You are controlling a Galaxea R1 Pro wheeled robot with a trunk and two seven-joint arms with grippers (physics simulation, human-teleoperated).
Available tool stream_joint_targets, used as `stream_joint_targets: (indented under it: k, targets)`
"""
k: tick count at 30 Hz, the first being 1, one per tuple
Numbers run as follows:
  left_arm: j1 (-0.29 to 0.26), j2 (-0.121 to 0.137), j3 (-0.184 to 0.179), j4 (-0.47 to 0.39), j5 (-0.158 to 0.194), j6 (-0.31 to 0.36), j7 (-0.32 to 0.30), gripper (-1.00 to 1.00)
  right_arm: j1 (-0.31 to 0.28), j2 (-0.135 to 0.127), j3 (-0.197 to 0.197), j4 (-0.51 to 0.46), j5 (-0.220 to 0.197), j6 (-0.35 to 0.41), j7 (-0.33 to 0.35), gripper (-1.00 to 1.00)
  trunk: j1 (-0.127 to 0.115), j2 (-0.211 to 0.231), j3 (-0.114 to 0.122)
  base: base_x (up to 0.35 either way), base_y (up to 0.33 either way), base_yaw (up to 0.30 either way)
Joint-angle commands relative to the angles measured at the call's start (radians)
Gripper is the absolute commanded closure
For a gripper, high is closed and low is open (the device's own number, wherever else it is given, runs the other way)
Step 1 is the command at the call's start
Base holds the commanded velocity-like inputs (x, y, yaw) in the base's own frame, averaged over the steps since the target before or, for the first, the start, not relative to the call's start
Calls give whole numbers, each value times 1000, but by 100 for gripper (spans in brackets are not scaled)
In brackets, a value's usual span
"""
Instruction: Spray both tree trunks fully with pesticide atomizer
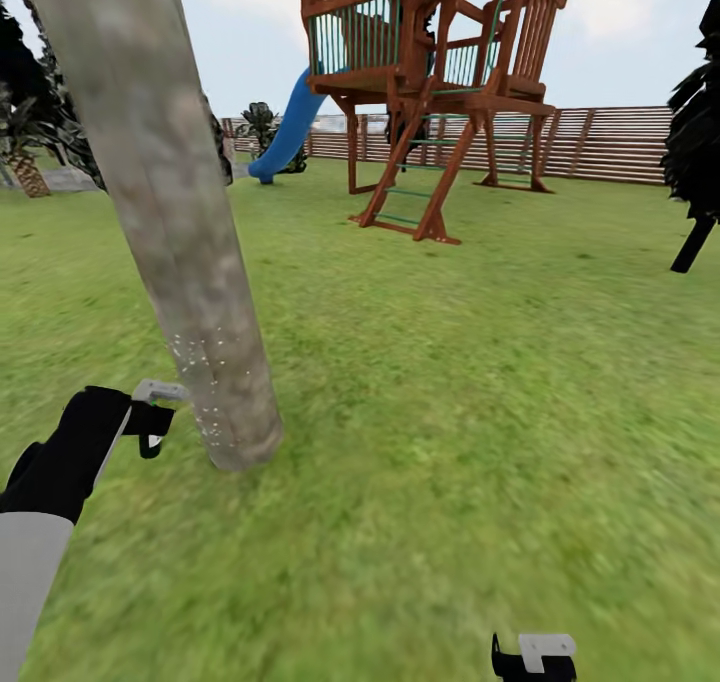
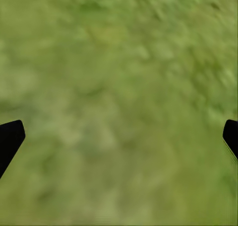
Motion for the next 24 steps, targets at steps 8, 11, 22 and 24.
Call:
stream_joint_targets:
  k: [8,11,22,24]
  targets:
    - [0,-2,-1,42,-1,-2,0,100,0,-3,0,0,0,0,-1,-100,0,0,0,96,-266,183]
    - [0,-9,-1,136,-1,-79,12,100,0,-3,0,0,0,0,-1,-100,0,0,0,192,-232,4]
    - [74,-14,43,214,7,-219,57,100,0,-1,0,0,1,0,0,-100,0,0,0,81,-65,206]
    - [78,-24,46,255,7,-229,58,100,0,0,0,0,1,0,0,-100,0,0,0,117,-174,129]
